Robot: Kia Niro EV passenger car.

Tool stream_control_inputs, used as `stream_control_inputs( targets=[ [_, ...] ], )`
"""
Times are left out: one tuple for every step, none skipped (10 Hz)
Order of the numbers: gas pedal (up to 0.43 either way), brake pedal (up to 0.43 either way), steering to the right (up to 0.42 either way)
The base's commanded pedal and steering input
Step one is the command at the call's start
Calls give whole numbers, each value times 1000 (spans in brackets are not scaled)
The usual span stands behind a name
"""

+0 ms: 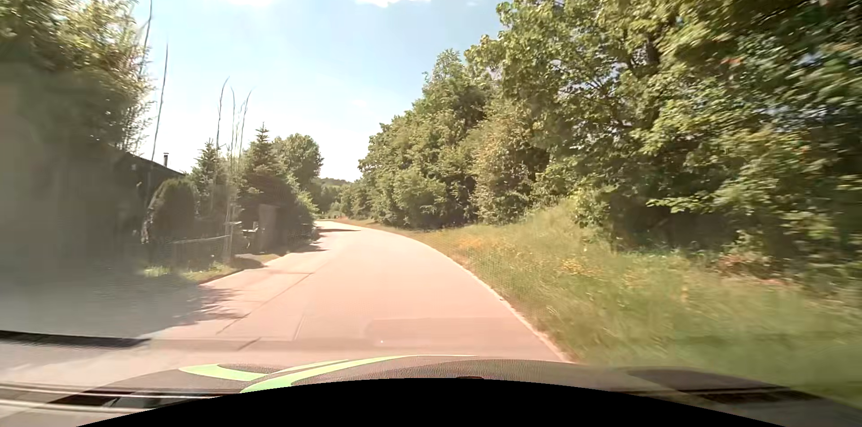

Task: Follow the waypoints while adhering to traffic rules and regulations

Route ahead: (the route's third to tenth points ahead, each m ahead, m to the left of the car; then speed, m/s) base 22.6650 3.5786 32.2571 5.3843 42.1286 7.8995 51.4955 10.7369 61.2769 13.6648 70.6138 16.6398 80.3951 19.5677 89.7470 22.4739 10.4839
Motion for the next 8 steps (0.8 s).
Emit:
stream_control_inputs(
  targets=[
    [87,0,-40],
    [98,0,-40],
    [98,0,-41],
    [110,0,-40],
    [110,0,-42],
    [110,0,-44],
    [110,0,-44],
    [110,0,-44]
  ],
)
